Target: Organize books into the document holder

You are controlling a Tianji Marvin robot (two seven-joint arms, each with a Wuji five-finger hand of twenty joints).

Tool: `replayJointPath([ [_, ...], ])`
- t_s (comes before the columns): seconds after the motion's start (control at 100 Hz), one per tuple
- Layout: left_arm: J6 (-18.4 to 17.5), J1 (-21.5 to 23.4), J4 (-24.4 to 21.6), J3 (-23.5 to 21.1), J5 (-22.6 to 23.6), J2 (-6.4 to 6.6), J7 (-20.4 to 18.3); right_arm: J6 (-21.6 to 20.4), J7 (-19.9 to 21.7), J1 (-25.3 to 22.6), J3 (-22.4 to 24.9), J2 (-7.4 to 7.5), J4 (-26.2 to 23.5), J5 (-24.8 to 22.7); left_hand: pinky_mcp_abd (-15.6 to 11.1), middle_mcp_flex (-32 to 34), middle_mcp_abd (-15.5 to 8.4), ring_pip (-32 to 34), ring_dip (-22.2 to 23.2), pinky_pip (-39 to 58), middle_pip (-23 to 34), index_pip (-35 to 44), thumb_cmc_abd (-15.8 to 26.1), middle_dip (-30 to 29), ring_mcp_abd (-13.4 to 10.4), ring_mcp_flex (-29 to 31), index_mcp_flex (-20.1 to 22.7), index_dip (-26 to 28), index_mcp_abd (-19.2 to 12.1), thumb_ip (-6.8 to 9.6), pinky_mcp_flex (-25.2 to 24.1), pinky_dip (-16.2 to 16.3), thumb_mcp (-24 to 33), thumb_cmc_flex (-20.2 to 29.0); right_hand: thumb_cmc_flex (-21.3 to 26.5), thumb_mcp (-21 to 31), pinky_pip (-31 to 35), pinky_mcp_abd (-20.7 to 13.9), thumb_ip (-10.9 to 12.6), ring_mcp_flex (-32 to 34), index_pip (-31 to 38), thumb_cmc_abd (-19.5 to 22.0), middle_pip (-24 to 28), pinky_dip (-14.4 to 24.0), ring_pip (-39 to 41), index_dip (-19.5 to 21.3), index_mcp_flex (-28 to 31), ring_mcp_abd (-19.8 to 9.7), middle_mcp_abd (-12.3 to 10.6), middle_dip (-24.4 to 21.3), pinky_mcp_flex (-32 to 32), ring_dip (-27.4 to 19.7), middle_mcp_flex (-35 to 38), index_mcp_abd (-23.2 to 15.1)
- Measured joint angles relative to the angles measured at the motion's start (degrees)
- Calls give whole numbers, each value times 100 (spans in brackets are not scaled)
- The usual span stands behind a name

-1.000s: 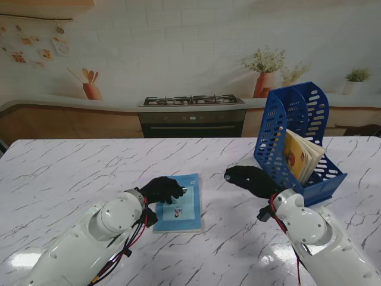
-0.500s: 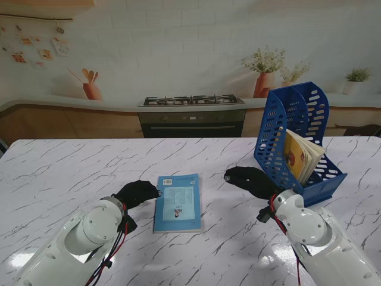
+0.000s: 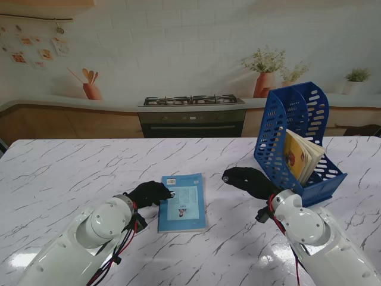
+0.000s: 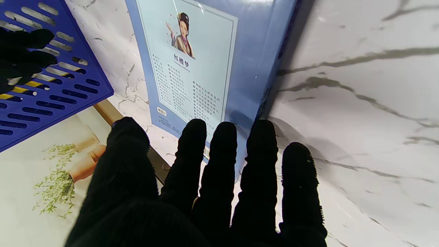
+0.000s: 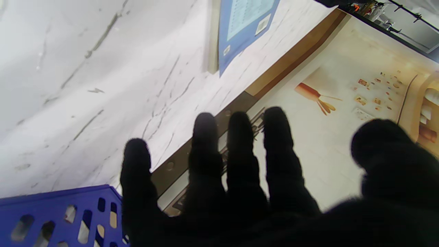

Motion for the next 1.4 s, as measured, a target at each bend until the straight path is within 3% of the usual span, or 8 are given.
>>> replayJointPath([
  [0.65, -675, -740, 857, 841, -654, -286, 300, 389, 132, 20, -25, 21, -6, -52, -77, 112, 35, 336, 88, 63, 15, 54, 0, 3, -17, 156, 93, 0, 46, 0, 20, 5, 0, 0, 17, -15, 162, -7, 0, -4, 0, 61, 75, 5, 55, 0, 0, 0, 0, 0, 82, 0, 0, 0],
  [0.8, -679, -657, 748, 739, -603, -311, 342, 1053, 134, 24, -91, 40, -226, -374, -63, -49, 36, -107, -121, 63, 15, 66, 0, 3, 90, 48, -15, 0, 46, 0, -126, 5, 0, 1, 72, -6, 1055, -11, 0, 288, 0, -107, 95, 341, 298, 0, 1, 21, 97, -36, 629, 60, 93, 37],
  [0.9, -618, -436, 430, 526, -485, -312, 486, 1850, 435, 160, -233, 87, -399, -454, -58, -52, 36, -117, -122, 63, 15, 76, 0, 2, 103, 48, -197, 0, 46, 0, -128, 5, 0, 2, 74, -2, 1687, -13, 0, 511, -71, -283, 49, 625, 505, 0, 2, 142, 298, -264, 1089, 68, 162, 402],
  [0.96, -553, -361, 310, 472, -456, -314, 626, 2358, 637, 324, -389, 123, -476, -454, -58, -197, 36, -134, -122, 63, 15, -77, -17, 15, 103, 48, -378, -14, 44, 0, -19, 5, 3, 2, 147, 16, 1976, -11, 0, 646, -85, -391, 49, 685, 583, -20, 5, 216, 419, -369, 1374, 69, 174, 515],
  [1.04, -457, -337, 284, 411, -451, -336, 713, 2607, 443, 518, -587, 122, -476, -453, -187, -463, 64, -136, -122, 63, 16, -272, -247, 67, 103, 50, -625, -72, 44, 0, 403, -4, 21, 3, 207, 86, 2228, -16, 0, 729, -214, -553, 55, 715, 644, -178, 15, 260, 573, -586, 1675, 69, 268, 715],
  [1.08, -389, -335, 284, 368, -456, -352, 734, 2724, 310, 594, -652, 103, -472, -439, -228, -592, 83, -136, -122, 63, 16, -313, -314, 70, 103, 57, -736, -71, 45, 0, 593, -41, 83, 3, 207, 124, 2314, -17, 0, 783, -286, -631, 55, 650, 653, -241, 76, 327, 658, -699, 1785, 65, 268, 801],
  [1.15, -226, -334, 285, 309, -489, -382, 819, 3033, 301, 732, -742, 68, -469, -432, -269, -717, 135, -137, -204, 63, 16, -388, -583, 70, 97, 60, -897, -137, 188, 0, 929, -224, 715, -184, 207, 142, 2435, -20, 0, 881, -355, -656, 52, 444, 653, -363, 211, 429, 836, -860, 1989, 18, 414, 966],
  [1.4, 364, -476, 474, 258, -724, -513, 1151, 3466, 228, 1299, -1157, -47, 80, -311, -267, -983, 552, -142, -291, 63, 2, -792, -667, 63, 120, 133, -1127, -344, 727, 0, 1501, -386, 967, -397, 202, 287, 2746, -20, -52, 1402, -400, -866, 1, -450, 629, -768, 629, 724, 1179, -1474, 2647, -380, 942, 1247],
])
